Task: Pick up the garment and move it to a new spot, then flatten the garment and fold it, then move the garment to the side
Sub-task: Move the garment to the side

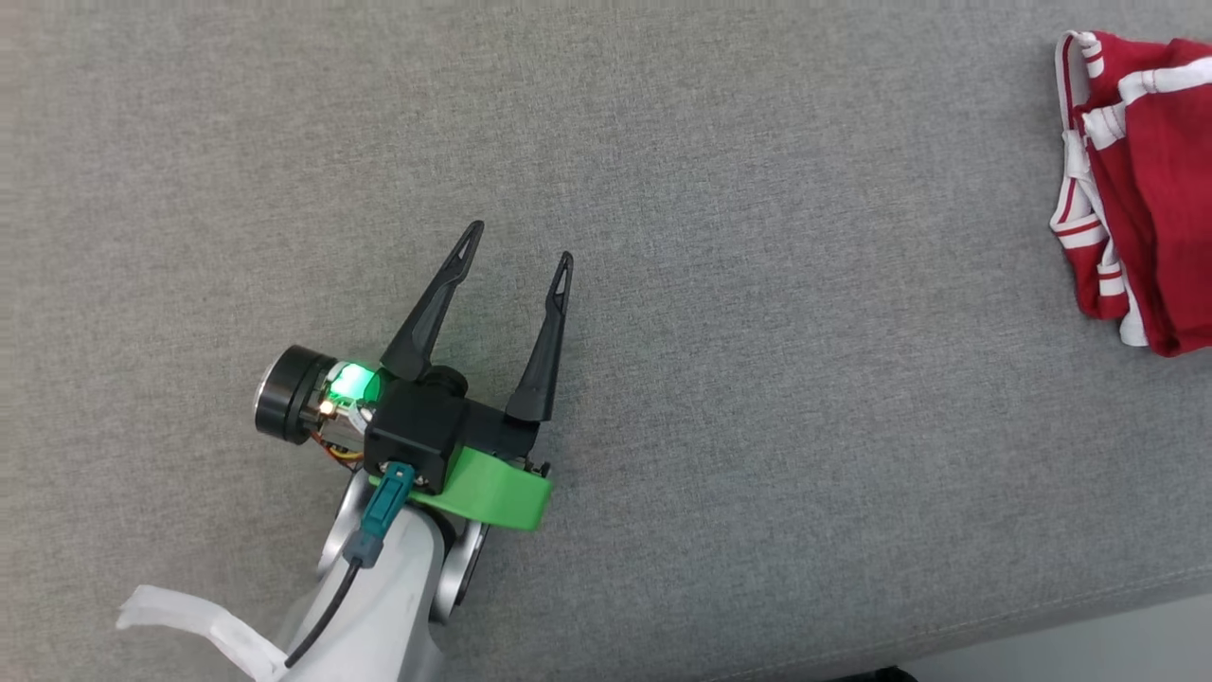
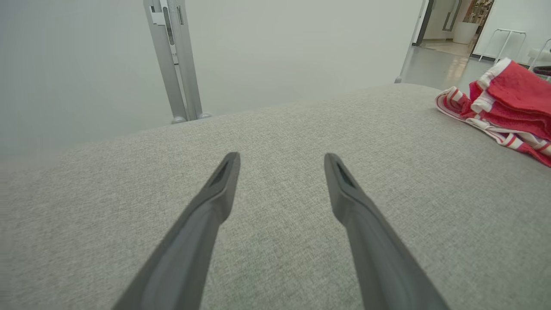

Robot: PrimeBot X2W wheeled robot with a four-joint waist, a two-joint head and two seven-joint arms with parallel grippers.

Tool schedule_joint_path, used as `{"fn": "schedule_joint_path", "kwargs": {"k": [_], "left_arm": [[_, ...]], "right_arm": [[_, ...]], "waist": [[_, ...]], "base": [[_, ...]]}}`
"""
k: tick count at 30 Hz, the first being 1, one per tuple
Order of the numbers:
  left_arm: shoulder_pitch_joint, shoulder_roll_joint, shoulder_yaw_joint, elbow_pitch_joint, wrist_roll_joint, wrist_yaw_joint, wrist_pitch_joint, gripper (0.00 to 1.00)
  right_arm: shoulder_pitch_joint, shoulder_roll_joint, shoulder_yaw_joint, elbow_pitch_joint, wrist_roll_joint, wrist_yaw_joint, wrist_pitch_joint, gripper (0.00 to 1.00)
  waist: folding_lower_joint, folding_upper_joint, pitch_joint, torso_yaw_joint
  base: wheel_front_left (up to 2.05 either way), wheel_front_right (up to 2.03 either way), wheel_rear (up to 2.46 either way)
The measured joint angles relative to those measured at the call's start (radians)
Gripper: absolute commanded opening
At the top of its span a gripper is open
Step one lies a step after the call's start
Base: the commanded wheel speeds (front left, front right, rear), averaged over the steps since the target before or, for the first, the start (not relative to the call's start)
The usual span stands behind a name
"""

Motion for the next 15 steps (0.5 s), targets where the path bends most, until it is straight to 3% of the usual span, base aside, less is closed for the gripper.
{"fn": "schedule_joint_path", "kwargs": {"k": [8, 15], "left_arm": [[0.042, -0.006, 0.012, -0.016, -0.027, 0.025, 0.000, 1.00], [0.090, -0.007, 0.034, -0.043, -0.068, 0.056, 0.000, 1.00]], "right_arm": [[0.071, 0.114, -0.036, -0.216, 0.022, 0.000, 0.000, 1.00], [0.205, 0.268, -0.063, -0.455, 0.125, 0.000, 0.000, 1.00]], "waist": [[-0.0002, 0.0000, -0.101, 0.014], [-0.0002, 0.0000, -0.195, 0.054]], "base": [[0.00, 0.00, 0.00], [0.00, 0.00, 0.00]]}}
